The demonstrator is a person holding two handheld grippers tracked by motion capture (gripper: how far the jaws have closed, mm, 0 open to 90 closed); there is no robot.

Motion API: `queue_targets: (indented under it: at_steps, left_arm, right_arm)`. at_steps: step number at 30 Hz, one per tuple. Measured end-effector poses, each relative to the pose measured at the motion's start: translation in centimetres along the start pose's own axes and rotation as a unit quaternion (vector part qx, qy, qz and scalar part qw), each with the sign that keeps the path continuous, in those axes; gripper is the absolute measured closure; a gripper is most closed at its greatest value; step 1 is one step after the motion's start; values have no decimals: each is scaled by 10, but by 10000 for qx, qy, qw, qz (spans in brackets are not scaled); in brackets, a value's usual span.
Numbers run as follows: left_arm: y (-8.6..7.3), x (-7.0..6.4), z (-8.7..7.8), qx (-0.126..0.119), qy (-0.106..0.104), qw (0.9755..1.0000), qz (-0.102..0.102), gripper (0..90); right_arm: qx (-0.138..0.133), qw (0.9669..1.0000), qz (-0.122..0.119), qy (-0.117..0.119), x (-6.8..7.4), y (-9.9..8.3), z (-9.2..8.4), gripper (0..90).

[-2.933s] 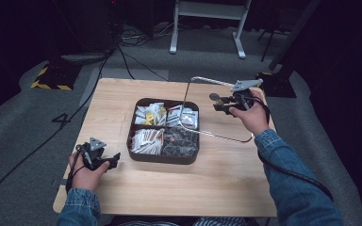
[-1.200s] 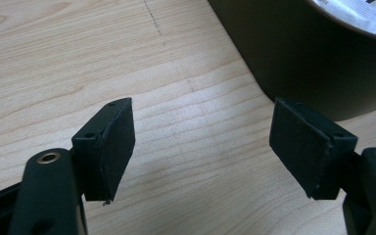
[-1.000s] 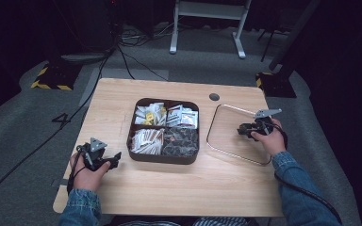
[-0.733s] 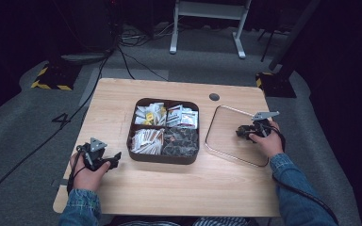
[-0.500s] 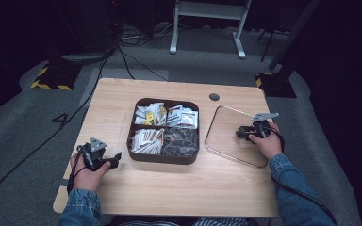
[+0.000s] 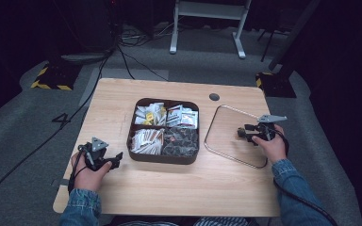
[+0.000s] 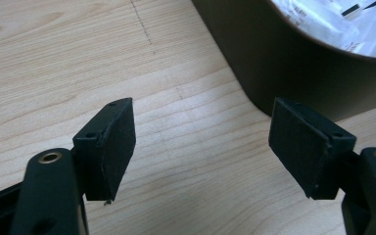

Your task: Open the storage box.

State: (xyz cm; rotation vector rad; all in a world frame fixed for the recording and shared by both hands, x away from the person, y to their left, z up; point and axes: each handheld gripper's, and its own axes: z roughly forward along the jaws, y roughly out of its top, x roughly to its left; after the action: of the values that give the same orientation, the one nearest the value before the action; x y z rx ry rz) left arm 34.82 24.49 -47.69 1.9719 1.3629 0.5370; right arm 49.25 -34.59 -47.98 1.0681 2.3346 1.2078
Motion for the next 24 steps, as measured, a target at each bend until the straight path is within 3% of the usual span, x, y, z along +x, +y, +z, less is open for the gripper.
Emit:
queue_targets:
  at_steps: [6,7,9,10,12,17,19,24]
  left_arm:
    - [4,-8,-7,35,-117,9999,11,263]
    - [5,-10,-8,45,-141,9999,31,263]
    - [7,-13,-9,61,-173,9998,71,263]
    - [10,-15,-9,74,-197,9997,100,259]
    - [12,-17,-9,112,-216,9996,120,258]
    - [23,-20,-11,8,-319,9995,24,228]
    - [26,-20,-11,4,-319,9995,84,229]
    - [32,-19,-10,-33,-308,9995,99,266]
  right_arm:
    - [-263,9996,85,71,23,-11,-22,447]
    - [-249,9995,65,208,36,-18,-27,478]
    - [-203,9996,-2,218,40,-20,-28,484]
    - [-121,9994,-80,305,51,-24,-29,495]
    - [-106,9993,-82,342,55,-25,-29,503]
    - [24,9974,-176,696,85,-32,-26,530]
    - [46,9971,-202,732,88,-33,-25,530]
    - [171,9946,-472,907,107,-36,-16,532]
